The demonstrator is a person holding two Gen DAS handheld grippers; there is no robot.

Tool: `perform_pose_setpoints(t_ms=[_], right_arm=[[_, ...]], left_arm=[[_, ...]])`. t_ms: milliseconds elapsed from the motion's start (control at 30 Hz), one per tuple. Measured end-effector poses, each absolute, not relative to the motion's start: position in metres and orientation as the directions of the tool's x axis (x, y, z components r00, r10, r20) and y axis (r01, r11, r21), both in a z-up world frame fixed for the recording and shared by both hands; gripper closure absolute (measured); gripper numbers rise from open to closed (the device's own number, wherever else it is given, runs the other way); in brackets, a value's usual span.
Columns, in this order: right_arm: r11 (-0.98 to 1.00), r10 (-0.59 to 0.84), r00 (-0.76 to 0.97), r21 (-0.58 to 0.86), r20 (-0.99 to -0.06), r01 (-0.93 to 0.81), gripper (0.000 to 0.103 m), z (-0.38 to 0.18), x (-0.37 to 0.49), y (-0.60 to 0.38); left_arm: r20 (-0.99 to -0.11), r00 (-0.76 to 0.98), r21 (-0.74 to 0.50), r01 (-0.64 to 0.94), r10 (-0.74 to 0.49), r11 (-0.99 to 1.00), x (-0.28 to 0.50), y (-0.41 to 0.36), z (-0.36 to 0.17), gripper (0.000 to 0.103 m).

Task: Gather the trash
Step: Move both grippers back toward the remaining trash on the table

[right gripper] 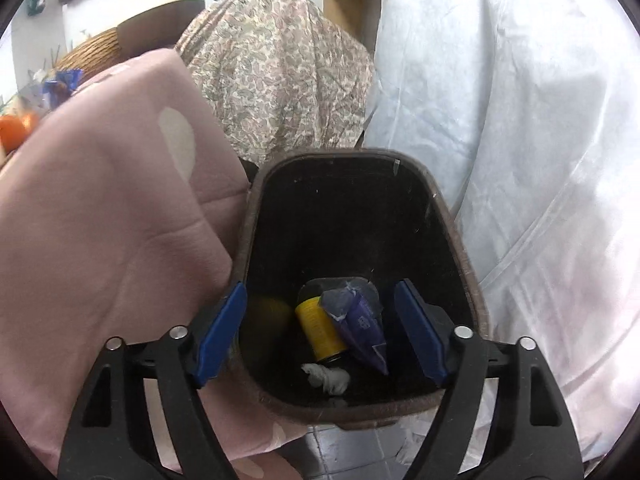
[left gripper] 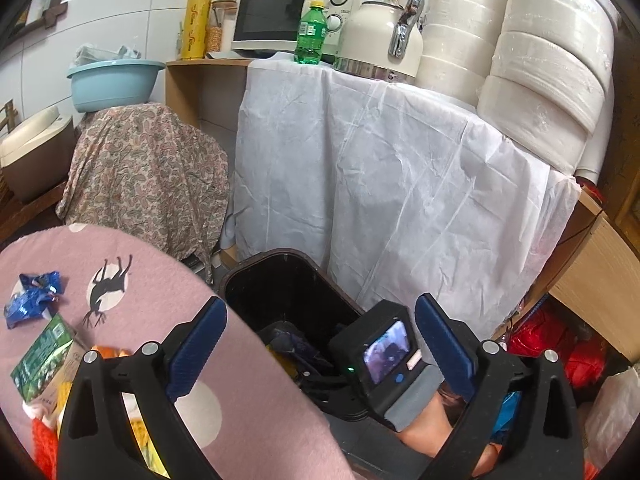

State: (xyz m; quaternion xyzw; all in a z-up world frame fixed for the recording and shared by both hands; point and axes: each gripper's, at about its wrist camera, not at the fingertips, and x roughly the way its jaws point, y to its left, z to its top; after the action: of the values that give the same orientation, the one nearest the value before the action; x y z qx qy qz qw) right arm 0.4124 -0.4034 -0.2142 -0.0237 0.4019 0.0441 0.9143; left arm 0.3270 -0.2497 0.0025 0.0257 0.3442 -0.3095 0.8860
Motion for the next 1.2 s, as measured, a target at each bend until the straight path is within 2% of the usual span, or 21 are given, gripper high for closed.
perform_pose_setpoints(t_ms=[200, 300, 400, 567, 867, 1200], right_arm=[[0.996, 0.052, 0.722, -0.016, -0.690, -0.086, 0.018, -0.173, 0.377, -0.402], [0.997, 0.042, 0.757, -0.016, -0.652, -0.069, 0.008, -0.153, 0.355, -0.406], [0.999, -0.007, 0.770, -0.042, -0.638, -0.026, 0.007, -0.134, 0.338, -0.413], [1.000, 0.016, 0.807, -0.001, -0.591, -0.021, 0.007, -0.098, 0.311, -0.416], [0.980, 0.191, 0.856, 0.042, -0.480, -0.195, 0.006, -0.047, 0.257, -0.357], [0.932, 0.335, 0.810, 0.042, -0.481, -0.361, 0.006, -0.045, 0.240, -0.281]], left_arm=[[-0.607, 0.594, -0.154, 0.564, -0.528, 0.811, 0.306, -0.225, 0.007, 0.006], [-0.602, 0.611, -0.137, 0.555, -0.514, 0.821, 0.295, -0.209, 0.009, 0.006], [-0.589, 0.625, -0.146, 0.541, -0.512, 0.828, 0.283, -0.186, 0.015, 0.006], [-0.558, 0.674, -0.127, 0.507, -0.484, 0.852, 0.257, -0.147, 0.019, 0.006], [-0.557, 0.757, -0.056, 0.377, -0.342, 0.925, 0.219, -0.081, 0.002, 0.005], [-0.601, 0.769, -0.031, 0.251, -0.219, 0.967, 0.207, -0.021, -0.026, 0.005]])
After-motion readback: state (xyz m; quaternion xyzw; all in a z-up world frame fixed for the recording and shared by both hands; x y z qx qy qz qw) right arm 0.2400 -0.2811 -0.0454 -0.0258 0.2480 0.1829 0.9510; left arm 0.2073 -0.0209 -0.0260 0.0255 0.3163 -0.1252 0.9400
